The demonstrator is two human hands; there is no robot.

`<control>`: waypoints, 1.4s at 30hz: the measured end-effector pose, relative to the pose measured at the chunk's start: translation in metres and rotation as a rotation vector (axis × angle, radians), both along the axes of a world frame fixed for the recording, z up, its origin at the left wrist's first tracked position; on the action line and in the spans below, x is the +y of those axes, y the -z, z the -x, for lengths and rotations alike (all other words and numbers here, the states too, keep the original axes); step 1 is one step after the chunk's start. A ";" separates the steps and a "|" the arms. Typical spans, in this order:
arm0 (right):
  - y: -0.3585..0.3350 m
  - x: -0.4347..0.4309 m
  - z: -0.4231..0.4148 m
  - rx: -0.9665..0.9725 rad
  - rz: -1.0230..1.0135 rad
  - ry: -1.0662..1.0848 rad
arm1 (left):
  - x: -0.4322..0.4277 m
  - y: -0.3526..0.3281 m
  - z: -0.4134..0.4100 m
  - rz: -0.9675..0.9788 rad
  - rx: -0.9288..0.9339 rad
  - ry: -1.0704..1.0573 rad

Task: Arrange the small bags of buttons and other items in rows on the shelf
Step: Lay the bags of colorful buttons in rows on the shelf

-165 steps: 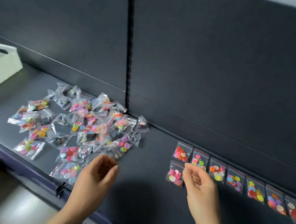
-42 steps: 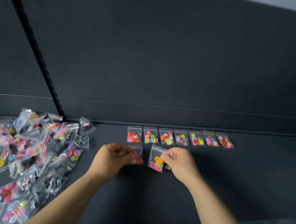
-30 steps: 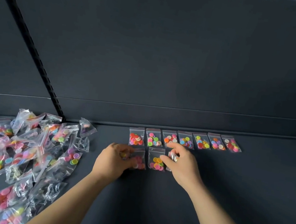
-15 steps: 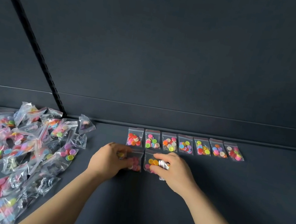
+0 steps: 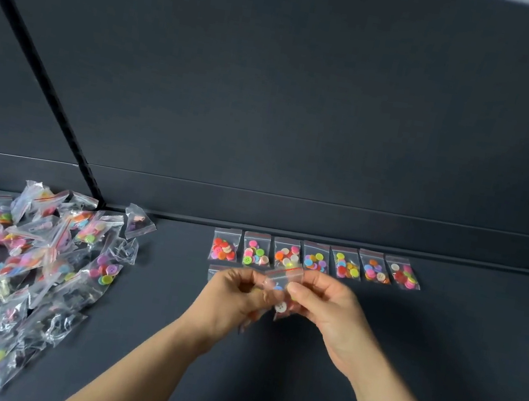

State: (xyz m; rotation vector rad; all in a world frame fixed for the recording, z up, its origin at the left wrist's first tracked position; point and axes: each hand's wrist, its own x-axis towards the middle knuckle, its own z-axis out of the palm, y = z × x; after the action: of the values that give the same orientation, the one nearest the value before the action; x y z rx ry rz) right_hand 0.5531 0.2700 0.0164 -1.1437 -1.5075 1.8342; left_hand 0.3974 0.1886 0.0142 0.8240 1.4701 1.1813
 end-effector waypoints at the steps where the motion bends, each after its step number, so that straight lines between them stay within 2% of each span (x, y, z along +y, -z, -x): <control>1: 0.000 0.001 -0.004 -0.003 0.009 0.020 | 0.001 0.000 -0.001 0.003 -0.005 -0.012; 3: 0.000 0.003 -0.011 -0.001 0.033 0.046 | 0.003 0.000 -0.004 0.009 -0.012 -0.021; 6: 0.004 0.006 -0.019 -0.074 -0.035 0.075 | 0.006 0.001 -0.010 0.034 0.021 -0.035; 12: 0.028 0.024 -0.019 -0.365 -0.334 0.078 | 0.007 0.007 0.006 0.049 0.199 -0.202; 20: 0.046 0.028 -0.001 -0.646 -0.731 0.005 | 0.000 0.018 0.018 0.048 0.192 -0.294; 22: 0.048 0.029 -0.003 -0.635 -0.781 -0.023 | -0.001 0.019 0.018 0.039 0.182 -0.300; 27: 0.054 0.025 -0.007 -0.619 -0.774 -0.177 | -0.003 0.019 0.018 0.039 0.131 -0.306; 37: 0.055 0.023 -0.001 -0.623 -0.742 -0.114 | 0.001 0.025 0.022 0.024 -0.043 -0.342; 40: 0.048 0.022 -0.003 -0.507 -0.662 -0.045 | 0.002 0.019 0.020 -0.021 -0.172 -0.308; 42: 0.033 0.021 -0.005 -0.339 -0.499 -0.025 | 0.005 0.013 0.015 -0.045 -0.232 -0.281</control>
State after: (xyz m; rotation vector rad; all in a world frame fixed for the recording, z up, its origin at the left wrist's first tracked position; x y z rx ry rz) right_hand 0.5583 0.2910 -0.0164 -1.2184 -2.0270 1.2037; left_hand 0.3819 0.1937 0.0011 0.4990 1.4000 1.4720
